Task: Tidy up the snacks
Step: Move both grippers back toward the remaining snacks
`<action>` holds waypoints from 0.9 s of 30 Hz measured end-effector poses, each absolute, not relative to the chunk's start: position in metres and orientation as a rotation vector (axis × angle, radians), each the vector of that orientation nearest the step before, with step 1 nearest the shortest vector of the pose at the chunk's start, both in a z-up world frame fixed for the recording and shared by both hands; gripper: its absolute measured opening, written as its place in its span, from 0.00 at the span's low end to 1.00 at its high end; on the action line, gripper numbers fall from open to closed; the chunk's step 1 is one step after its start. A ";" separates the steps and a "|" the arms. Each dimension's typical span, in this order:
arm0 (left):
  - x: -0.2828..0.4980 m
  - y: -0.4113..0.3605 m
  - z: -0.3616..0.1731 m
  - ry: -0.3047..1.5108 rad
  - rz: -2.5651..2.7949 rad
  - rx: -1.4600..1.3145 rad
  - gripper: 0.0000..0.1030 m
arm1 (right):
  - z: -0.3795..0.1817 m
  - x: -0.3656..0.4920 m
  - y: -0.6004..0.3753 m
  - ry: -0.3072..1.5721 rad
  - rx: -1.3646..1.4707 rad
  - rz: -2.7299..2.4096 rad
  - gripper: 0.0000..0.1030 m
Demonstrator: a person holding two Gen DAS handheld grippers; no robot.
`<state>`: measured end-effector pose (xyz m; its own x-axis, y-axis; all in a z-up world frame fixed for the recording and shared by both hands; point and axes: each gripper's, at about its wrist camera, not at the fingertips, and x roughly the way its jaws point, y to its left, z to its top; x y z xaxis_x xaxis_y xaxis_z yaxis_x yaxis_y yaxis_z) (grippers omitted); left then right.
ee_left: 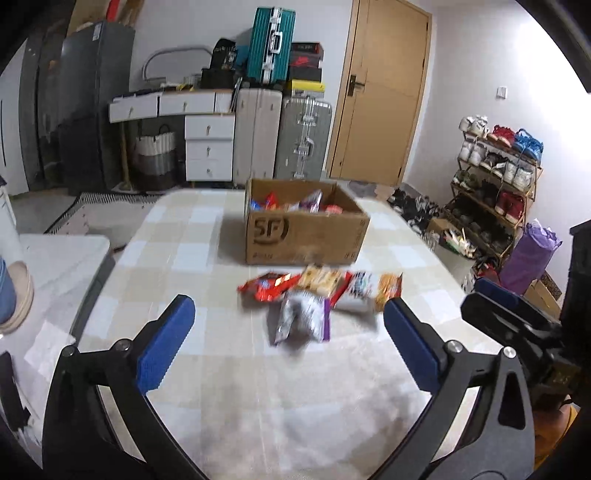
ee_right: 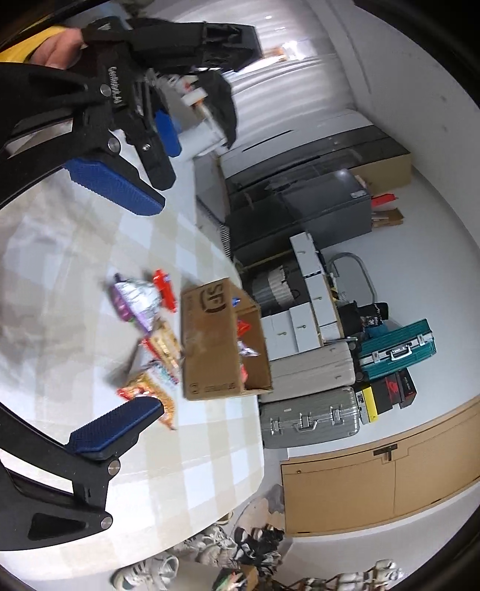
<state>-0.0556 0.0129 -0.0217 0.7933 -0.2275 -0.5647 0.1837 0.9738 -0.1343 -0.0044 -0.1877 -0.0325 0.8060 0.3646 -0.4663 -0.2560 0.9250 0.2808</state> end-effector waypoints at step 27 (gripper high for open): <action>0.067 -0.010 -0.120 0.869 -0.226 -0.103 0.99 | -0.109 0.060 -0.218 0.750 0.309 0.285 0.98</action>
<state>0.0671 -0.0098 -0.1201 0.6234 -0.2386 -0.7446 0.1550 0.9711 -0.1813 0.0604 -0.2184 -0.1091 0.6974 0.3602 -0.6196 -0.1422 0.9169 0.3730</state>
